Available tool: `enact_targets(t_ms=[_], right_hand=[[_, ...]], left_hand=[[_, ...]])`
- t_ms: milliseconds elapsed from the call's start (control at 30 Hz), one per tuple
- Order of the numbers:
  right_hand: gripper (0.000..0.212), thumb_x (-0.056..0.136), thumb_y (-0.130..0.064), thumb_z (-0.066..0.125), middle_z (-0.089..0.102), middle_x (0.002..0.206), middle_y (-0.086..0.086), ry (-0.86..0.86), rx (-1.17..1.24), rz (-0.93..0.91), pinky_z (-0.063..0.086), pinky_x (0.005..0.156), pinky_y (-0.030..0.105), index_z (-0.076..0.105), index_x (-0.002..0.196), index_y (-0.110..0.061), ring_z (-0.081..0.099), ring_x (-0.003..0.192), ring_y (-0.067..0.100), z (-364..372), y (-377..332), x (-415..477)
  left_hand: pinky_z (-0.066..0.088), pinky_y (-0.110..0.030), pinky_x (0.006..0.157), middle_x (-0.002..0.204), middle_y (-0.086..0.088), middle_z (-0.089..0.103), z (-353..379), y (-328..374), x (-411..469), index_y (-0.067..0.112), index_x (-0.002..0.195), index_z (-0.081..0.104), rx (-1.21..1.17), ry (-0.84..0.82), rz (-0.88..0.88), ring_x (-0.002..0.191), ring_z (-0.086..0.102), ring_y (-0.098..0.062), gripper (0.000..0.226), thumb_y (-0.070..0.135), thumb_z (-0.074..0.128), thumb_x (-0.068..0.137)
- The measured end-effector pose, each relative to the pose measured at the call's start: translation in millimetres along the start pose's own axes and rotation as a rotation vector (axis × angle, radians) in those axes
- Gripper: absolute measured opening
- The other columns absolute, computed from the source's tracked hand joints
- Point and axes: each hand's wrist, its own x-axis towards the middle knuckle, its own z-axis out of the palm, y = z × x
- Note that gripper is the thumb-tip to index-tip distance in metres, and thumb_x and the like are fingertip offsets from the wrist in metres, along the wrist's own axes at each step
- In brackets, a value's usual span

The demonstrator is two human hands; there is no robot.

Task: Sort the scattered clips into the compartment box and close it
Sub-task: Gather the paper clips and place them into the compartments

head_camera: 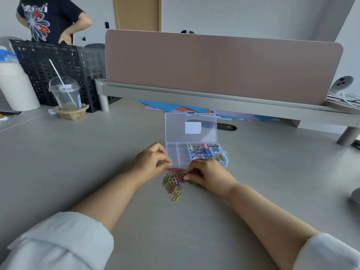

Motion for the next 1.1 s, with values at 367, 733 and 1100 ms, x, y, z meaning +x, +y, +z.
enact_targets(t_ms=[367, 733, 1100], right_hand=[[0.027, 0.085, -0.029, 0.063, 0.057, 0.063, 0.004, -0.004, 0.110, 0.331, 0.035, 0.048, 0.017, 0.068, 0.084, -0.002, 0.047, 0.055, 0.013, -21, -24, 74], [0.019, 0.083, -0.020, 0.065, 0.057, 0.057, 0.001, 0.151, 0.190, 0.360, 0.042, 0.050, 0.020, 0.069, 0.089, -0.002, 0.053, 0.052, 0.015, 1, -20, 102], [0.027, 0.087, 0.001, 0.050, 0.072, 0.107, 0.007, 0.092, 0.176, 0.352, 0.046, 0.068, 0.017, 0.073, 0.097, -0.009, 0.061, 0.087, 0.017, -8, -18, 107]], left_hand=[[0.039, -0.021, 0.059, 0.056, 0.016, 0.043, 0, -4, 0, 0.021, 0.086, 0.076, -0.122, -0.034, 0.031, 0.054, 0.047, 0.002, 0.012, 0.026, 0.074, 0.075], [0.029, -0.004, 0.052, 0.055, 0.017, 0.046, 1, -9, 3, 0.020, 0.082, 0.077, -0.224, -0.030, 0.004, 0.057, 0.051, 0.008, 0.011, 0.025, 0.076, 0.072], [0.033, -0.014, 0.052, 0.055, 0.014, 0.047, 2, -11, 3, 0.019, 0.081, 0.076, -0.228, -0.002, -0.023, 0.052, 0.049, 0.004, 0.011, 0.026, 0.076, 0.073]])
